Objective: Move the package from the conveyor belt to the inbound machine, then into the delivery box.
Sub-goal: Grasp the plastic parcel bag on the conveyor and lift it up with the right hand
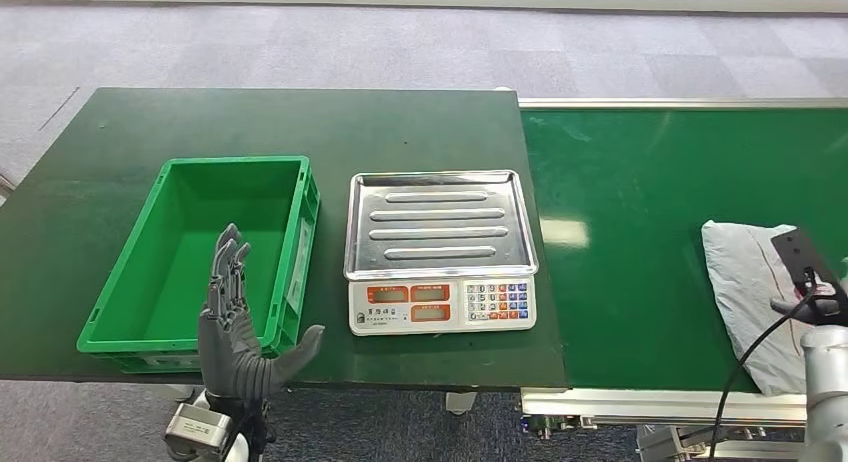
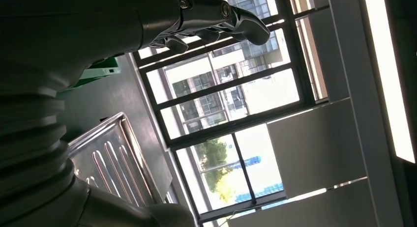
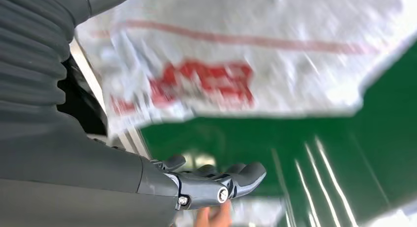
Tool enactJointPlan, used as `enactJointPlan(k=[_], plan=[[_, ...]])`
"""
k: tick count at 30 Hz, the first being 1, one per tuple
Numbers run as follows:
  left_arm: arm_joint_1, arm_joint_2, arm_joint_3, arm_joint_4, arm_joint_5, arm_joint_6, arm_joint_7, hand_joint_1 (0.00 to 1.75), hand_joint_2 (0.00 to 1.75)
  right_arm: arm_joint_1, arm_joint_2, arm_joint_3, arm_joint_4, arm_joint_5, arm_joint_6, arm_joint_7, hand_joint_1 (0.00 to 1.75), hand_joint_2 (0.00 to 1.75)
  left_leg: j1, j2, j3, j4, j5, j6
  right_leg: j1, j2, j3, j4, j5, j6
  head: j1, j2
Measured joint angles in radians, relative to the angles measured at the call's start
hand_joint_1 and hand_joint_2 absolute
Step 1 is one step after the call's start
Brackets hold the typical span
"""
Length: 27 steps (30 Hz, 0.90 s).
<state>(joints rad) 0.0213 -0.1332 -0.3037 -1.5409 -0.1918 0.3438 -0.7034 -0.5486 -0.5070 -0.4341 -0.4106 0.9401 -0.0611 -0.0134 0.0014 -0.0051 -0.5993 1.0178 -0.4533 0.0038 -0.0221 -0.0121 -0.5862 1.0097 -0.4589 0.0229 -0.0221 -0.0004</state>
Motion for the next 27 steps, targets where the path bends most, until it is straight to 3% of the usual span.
enactJointPlan(k=[5,11,24,25,26,27], plan=[[-0.011,0.007,-0.009,0.009,0.004,0.0,0.0,0.0,1.75,0.005,0.0,0.0,0.058,0.014,0.076,0.056,0.0,1.75,0.0,0.0,0.0,0.0,0.0,0.0,0.0,0.001,0.0,0.0,0.0,0.0,0.0,0.0],[-0.027,0.013,-0.022,0.027,0.009,-0.006,0.0,0.0,1.75,0.04,0.0,0.0,0.105,0.032,0.242,0.177,0.0,1.75,0.0,-0.001,-0.001,0.0,0.0,0.0,0.0,-0.001,0.0,0.0,-0.001,0.0,0.0,0.0],[-0.036,0.014,-0.023,0.049,0.011,-0.011,0.0,0.0,1.75,0.052,0.001,0.0,0.127,0.034,0.286,0.201,0.0,1.75,0.0,-0.001,0.0,0.0,-0.001,0.0,0.0,-0.001,0.0,0.0,-0.001,0.001,0.0,0.0],[-0.037,0.014,-0.023,0.05,0.009,-0.013,0.0,0.0,1.75,0.053,0.001,0.0,0.127,0.037,0.299,0.207,0.08,1.75,0.0,-0.001,0.0,0.0,-0.001,0.0,0.0,-0.001,0.0,0.0,-0.001,0.001,0.0,0.0],[-0.038,0.014,-0.023,0.052,0.007,-0.015,0.0,0.0,1.75,0.053,0.001,-0.001,0.128,0.038,0.311,0.21,0.3,1.75,0.0,-0.001,0.0,0.0,-0.001,0.0,0.0,-0.001,0.001,0.0,-0.001,0.001,0.0,0.0],[-0.039,0.014,-0.023,0.053,0.005,-0.017,0.0,0.0,1.75,0.054,0.001,-0.001,0.128,0.039,0.318,0.208,0.73,1.75,0.0,-0.001,0.0,0.0,-0.001,0.0,0.0,-0.001,0.001,0.0,-0.001,0.001,0.0,0.0]])
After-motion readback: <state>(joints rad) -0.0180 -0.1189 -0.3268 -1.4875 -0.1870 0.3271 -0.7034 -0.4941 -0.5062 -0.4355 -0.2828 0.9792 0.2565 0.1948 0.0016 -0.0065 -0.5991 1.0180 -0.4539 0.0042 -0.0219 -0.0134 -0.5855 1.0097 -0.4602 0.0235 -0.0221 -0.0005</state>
